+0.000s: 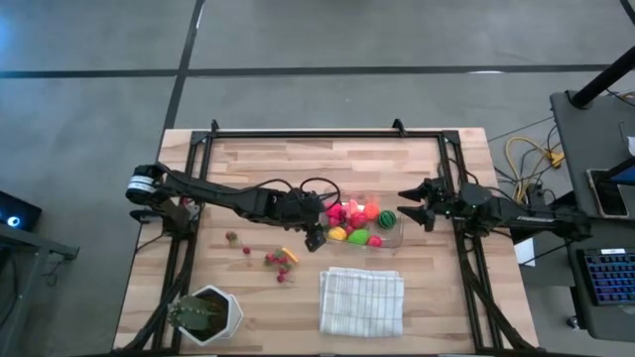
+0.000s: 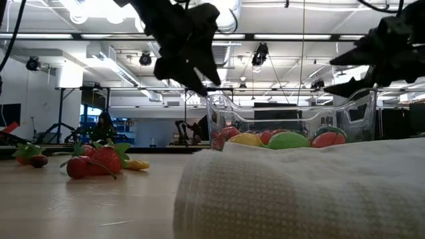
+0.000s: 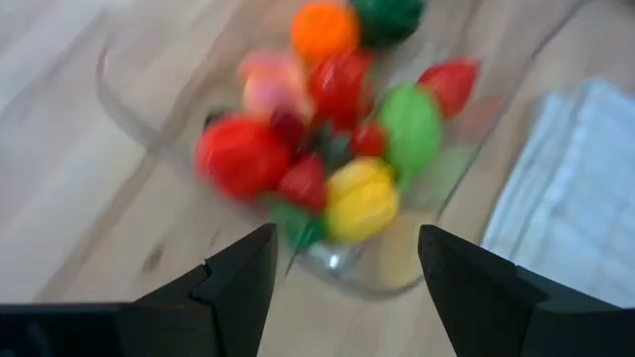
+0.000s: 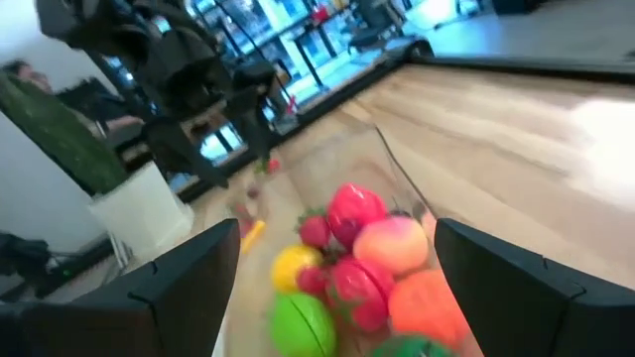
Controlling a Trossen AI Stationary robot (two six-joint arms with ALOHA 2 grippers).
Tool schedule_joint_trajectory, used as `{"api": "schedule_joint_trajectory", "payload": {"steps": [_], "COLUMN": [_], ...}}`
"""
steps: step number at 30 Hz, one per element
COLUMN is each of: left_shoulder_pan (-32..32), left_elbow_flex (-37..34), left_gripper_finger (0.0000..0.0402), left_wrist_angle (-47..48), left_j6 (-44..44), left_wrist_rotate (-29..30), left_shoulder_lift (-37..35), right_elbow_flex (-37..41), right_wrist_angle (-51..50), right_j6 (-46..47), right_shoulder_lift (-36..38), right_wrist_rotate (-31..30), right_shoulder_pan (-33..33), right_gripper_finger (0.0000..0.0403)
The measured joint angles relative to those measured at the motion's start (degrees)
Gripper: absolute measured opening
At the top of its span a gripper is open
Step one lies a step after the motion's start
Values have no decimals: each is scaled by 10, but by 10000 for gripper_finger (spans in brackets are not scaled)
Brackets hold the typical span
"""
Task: Pick and placing Produce into tupperware
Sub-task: Adjust the transparent bin
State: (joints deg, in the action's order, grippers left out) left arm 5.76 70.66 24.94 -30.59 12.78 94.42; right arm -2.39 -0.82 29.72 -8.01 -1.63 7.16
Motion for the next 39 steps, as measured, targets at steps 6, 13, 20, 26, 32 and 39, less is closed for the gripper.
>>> {"api": "schedule_joint_trajectory", "payload": {"steps": [6, 13, 20, 26, 32, 39], "left_shoulder_pan": [3, 4, 2, 5, 4, 4], "left_elbow_flex": [-3, -3, -3, -3, -3, 0], "left_gripper_finger": [231, 231, 231, 231, 231, 231], "left_wrist_angle": [61, 96, 179, 142, 79, -88], "left_j6": [-21, -63, -289, -286, -238, -57], "left_wrist_rotate": [0, 2, 27, 25, 26, 50], "left_shoulder_lift": [1, 1, 1, 1, 1, 3], "right_elbow_flex": [13, 12, 11, 12, 13, 13], "right_wrist_angle": [-2, 5, 6, 13, 24, 27], "right_j6": [-8, -19, -19, -17, -16, -15], "right_shoulder_lift": [-18, -60, -69, -70, -70, -71], "right_wrist_rotate": [5, 4, 4, 4, 5, 5], "right_shoulder_pan": [0, 0, 0, 0, 0, 0], "right_gripper_finger": [329, 329, 329, 329, 329, 329]}}
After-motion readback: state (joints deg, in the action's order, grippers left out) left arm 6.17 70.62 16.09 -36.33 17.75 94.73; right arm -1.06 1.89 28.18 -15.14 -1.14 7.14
